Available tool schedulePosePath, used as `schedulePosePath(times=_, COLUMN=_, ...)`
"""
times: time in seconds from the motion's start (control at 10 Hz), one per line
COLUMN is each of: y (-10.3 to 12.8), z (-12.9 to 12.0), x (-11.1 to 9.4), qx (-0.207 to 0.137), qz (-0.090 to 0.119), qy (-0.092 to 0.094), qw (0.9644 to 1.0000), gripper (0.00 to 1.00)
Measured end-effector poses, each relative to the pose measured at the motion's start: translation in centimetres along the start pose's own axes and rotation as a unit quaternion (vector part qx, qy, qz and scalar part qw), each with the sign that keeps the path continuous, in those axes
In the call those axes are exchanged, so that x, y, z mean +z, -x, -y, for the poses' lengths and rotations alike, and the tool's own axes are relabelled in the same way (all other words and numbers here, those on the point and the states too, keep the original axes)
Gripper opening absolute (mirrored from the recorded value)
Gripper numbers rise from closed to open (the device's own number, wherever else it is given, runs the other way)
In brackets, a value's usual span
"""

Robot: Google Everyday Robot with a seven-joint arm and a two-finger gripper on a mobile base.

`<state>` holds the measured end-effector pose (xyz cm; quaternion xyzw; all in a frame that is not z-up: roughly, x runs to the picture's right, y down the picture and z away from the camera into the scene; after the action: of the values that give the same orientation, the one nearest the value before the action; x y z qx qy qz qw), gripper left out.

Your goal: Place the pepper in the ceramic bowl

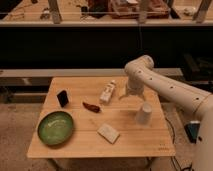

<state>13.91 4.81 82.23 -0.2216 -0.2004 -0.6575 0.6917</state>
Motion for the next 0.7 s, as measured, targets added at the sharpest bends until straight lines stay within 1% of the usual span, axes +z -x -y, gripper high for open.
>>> schedulePosePath(times=0.1, y=0.0, z=1.8, x=-0.2, qx=-0.007, qz=0.003, qy=0.001, qw=1.0000, gripper=0.80)
schedulePosePath(times=0.2, y=-0.1, z=4.7, x=-0.5, qx=-0.023, qz=0.007, qy=0.002, qw=0.9997, gripper=0.80)
schedulePosePath(times=0.3, y=-0.2, z=7.1, x=-0.7, qx=-0.041, qz=0.009, qy=0.002, qw=0.9991, gripper=0.80)
schedulePosePath(times=0.4, y=-0.2, z=8.5, x=-0.8, qx=-0.055, qz=0.012, qy=0.000, qw=0.9984, gripper=0.80)
schedulePosePath(times=0.5, y=-0.6, z=10.1, x=-0.5, qx=-0.077, qz=0.013, qy=0.004, qw=0.9969, gripper=0.80)
schedulePosePath(times=0.6, y=-0.5, z=11.3, x=-0.3, qx=-0.090, qz=0.012, qy=0.008, qw=0.9959, gripper=0.80)
schedulePosePath(times=0.7, y=-0.4, z=12.3, x=-0.1, qx=-0.094, qz=0.010, qy=0.013, qw=0.9954, gripper=0.80)
